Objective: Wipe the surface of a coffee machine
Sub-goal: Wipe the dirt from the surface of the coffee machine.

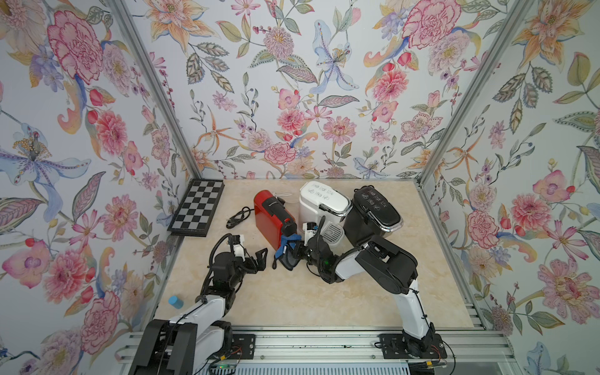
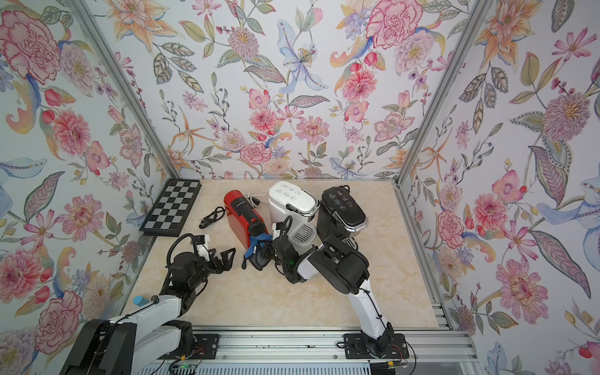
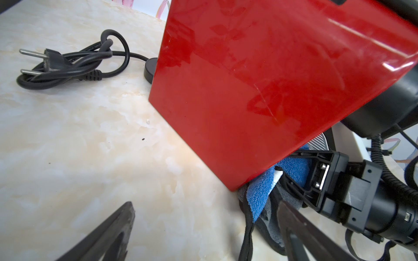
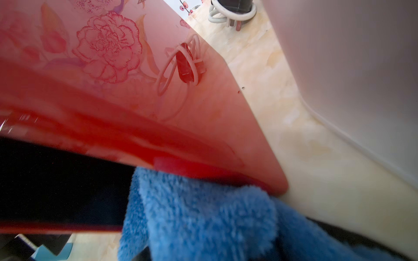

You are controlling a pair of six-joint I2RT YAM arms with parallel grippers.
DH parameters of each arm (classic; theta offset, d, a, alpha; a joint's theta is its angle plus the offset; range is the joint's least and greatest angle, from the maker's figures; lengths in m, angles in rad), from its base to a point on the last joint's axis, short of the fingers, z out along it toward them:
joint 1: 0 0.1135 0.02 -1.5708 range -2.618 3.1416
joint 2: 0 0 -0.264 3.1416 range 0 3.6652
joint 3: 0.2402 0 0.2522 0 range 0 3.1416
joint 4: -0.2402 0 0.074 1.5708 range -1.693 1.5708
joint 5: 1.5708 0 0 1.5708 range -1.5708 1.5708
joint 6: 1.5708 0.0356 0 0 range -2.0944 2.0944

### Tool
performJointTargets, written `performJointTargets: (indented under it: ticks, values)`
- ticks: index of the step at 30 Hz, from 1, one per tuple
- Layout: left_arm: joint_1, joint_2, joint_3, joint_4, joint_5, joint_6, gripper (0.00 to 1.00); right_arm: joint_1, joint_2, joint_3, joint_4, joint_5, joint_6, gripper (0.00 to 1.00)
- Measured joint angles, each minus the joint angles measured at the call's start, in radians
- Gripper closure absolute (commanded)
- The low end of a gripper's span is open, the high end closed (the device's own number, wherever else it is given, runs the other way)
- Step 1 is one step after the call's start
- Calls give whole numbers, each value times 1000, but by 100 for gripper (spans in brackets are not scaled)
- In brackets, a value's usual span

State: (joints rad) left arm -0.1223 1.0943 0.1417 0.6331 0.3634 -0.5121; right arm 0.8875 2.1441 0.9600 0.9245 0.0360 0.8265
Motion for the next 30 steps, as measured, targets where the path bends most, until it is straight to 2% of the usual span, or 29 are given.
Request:
performJointTargets:
  ticks: [4, 10, 16, 22, 25, 30]
  values:
    - [0, 0, 0, 0, 0, 0, 1, 0, -84, -77, -11, -6, -2, 72]
    - [0, -18, 0, 0, 4, 0, 1, 21, -294, -162, -58, -10, -22, 72]
    - [0, -127, -33, 6, 15, 1, 1, 58, -445, -204, -139, -6, -83, 72]
    - [-5, -209, -71, 50, 72, -19, 7, 29, -575, -220, -327, -34, -181, 72]
    - [-60, -269, -78, 38, 69, -31, 5, -13, -603, -158, -457, -128, -243, 72]
    - [-238, -383, -45, -32, 21, -26, 1, -108, -653, -125, -598, -308, -334, 72]
